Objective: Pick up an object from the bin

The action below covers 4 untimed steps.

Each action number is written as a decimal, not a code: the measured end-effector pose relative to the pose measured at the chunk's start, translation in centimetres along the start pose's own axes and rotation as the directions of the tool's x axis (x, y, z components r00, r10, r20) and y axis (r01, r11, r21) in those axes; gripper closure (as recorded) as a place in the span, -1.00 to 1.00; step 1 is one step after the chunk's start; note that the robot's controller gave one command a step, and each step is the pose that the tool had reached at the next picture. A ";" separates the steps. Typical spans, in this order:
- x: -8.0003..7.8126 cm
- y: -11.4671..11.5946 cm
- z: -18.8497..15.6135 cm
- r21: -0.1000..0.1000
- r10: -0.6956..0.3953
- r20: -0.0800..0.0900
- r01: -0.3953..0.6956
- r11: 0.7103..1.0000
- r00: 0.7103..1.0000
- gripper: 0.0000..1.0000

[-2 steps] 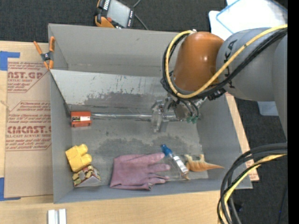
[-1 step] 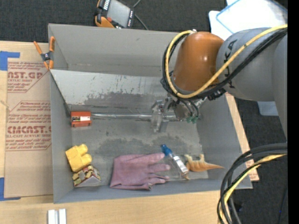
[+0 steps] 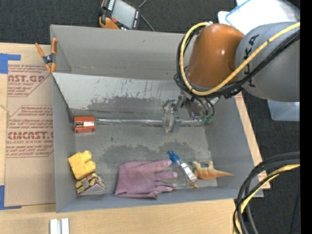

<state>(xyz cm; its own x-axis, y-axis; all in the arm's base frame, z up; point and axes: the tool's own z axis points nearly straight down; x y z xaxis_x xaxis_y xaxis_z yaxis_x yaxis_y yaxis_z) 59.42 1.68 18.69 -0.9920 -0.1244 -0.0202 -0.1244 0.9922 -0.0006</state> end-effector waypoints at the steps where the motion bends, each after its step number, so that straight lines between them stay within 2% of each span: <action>1: 1.9 -1.3 0.3 -0.001 -0.016 -0.009 0.016 1.000 1.000 1.00; 2: 0.0 -1.2 -1.5 -0.001 -0.011 0.003 0.011 1.000 1.000 1.00; 3: 6.0 -1.6 4.8 -0.003 -0.100 -0.014 0.100 0.995 0.995 1.00; 4: 0.9 -0.2 7.6 -0.002 0.021 0.013 -0.021 1.000 1.000 1.00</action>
Offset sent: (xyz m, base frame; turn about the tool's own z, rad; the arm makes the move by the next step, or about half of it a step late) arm -0.0002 -0.0118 0.0145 -0.0117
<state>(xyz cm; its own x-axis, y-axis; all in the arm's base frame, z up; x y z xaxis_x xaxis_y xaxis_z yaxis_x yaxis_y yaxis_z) 58.67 1.41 11.03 -0.9941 -0.1030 -0.0328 -0.1031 0.9947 0.0020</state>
